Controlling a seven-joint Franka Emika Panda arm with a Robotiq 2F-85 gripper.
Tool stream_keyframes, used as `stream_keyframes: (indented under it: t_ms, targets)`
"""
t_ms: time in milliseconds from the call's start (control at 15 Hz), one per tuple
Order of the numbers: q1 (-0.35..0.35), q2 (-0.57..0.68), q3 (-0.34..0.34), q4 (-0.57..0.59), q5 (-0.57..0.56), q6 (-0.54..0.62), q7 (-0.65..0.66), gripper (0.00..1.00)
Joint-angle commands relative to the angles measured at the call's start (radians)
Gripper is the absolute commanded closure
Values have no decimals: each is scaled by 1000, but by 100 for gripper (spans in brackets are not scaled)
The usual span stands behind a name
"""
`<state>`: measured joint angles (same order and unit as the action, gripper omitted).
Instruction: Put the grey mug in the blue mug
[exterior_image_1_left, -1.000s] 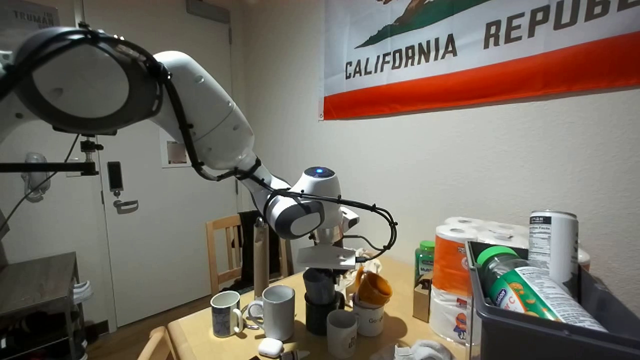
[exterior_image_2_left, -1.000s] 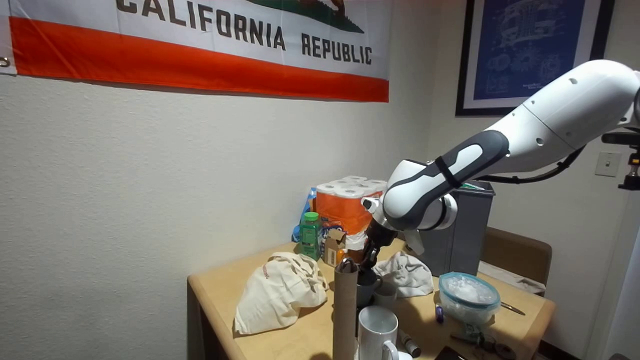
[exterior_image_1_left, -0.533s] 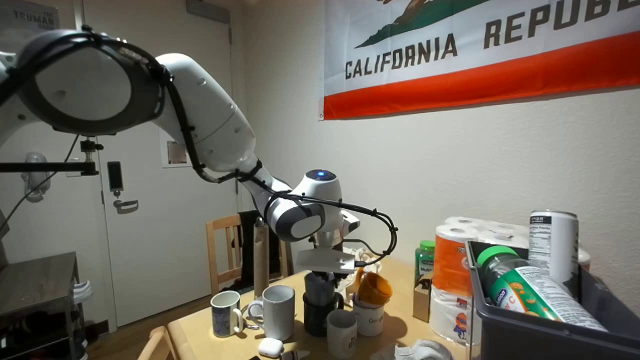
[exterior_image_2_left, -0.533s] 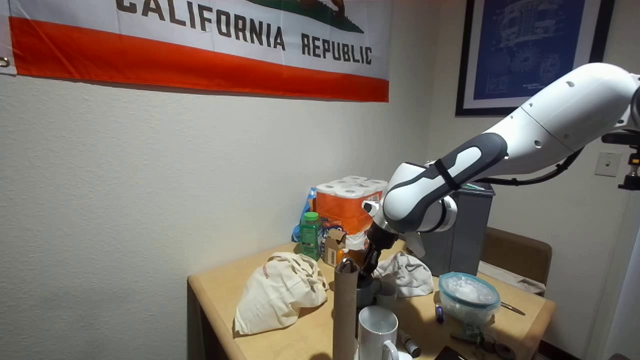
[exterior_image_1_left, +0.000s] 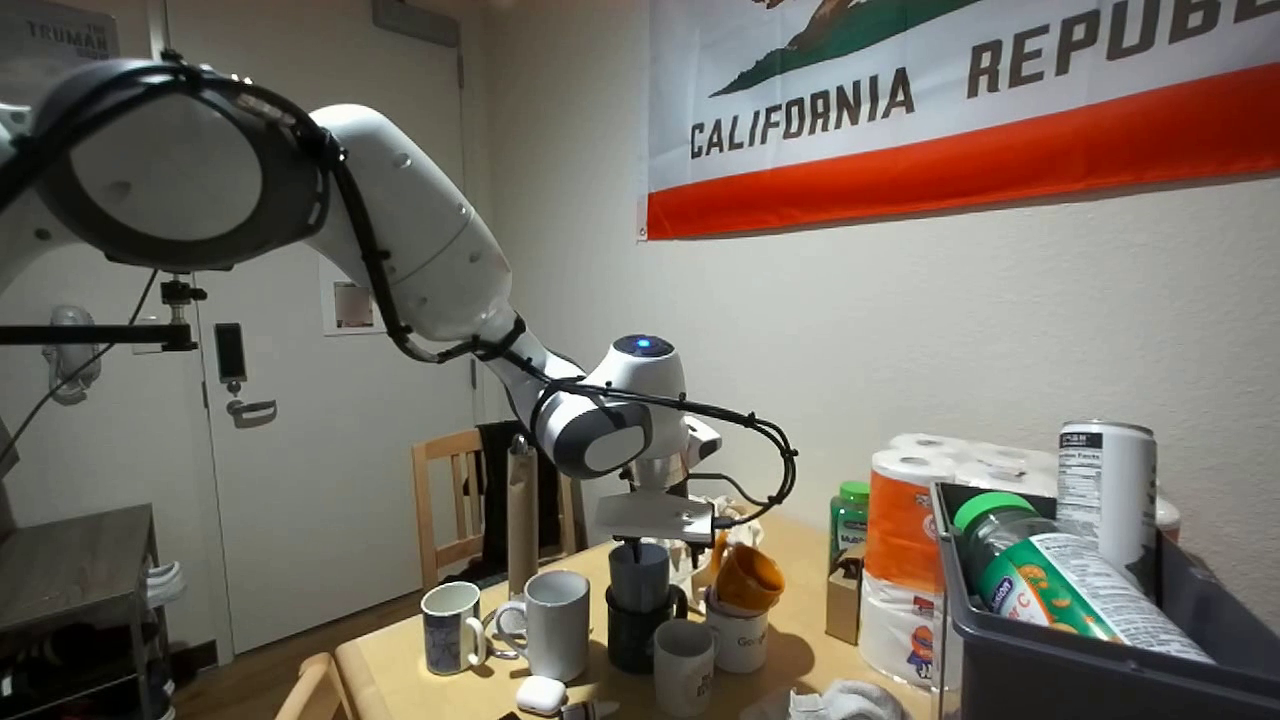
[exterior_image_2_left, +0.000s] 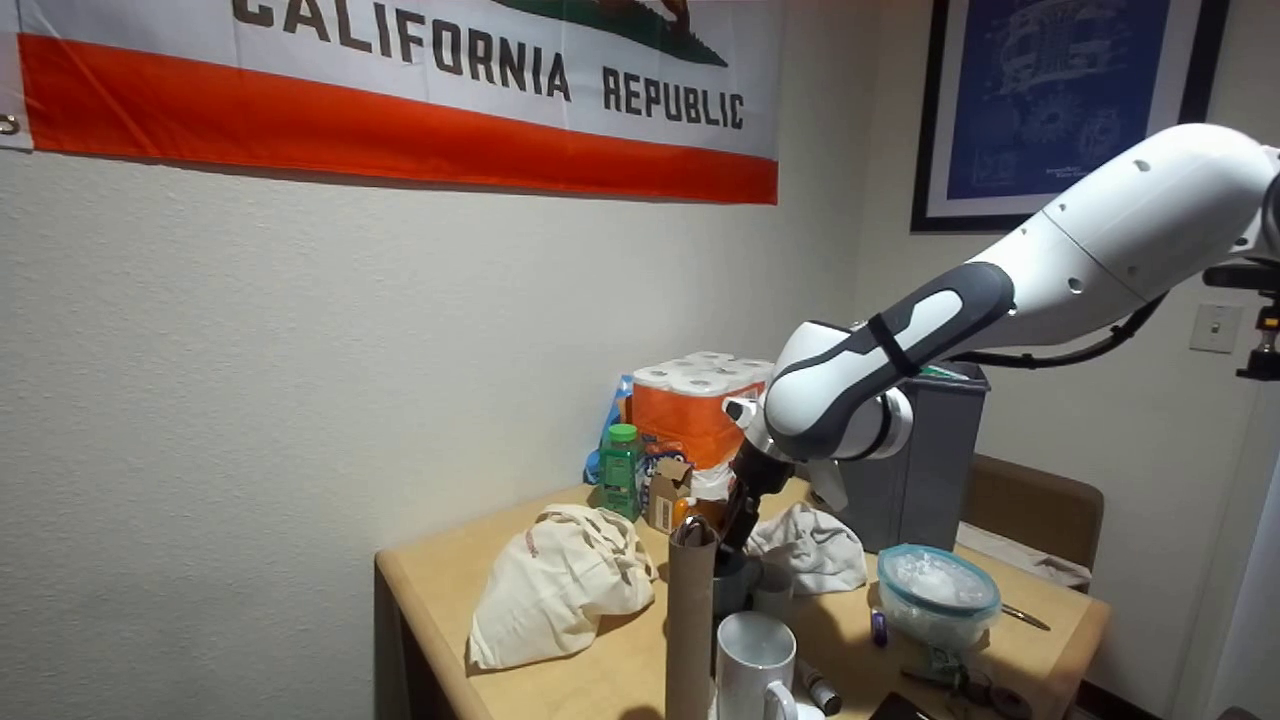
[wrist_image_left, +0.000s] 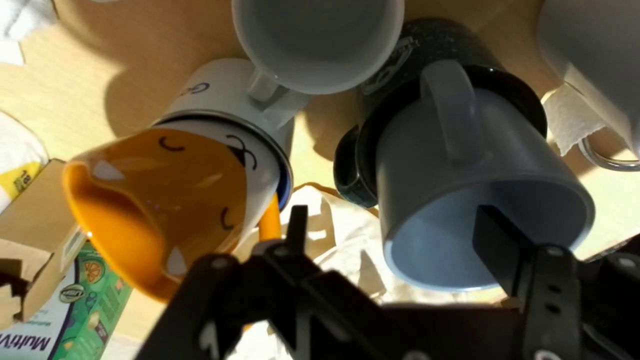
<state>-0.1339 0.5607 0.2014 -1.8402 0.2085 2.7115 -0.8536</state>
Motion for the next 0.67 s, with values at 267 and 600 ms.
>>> stream_keyframes:
  t_ms: [267,600]
  targets:
    - [-6,-56,1,61,-17,-157,36,0]
    - [-6,-120,-25,96,-9,-379,41,0]
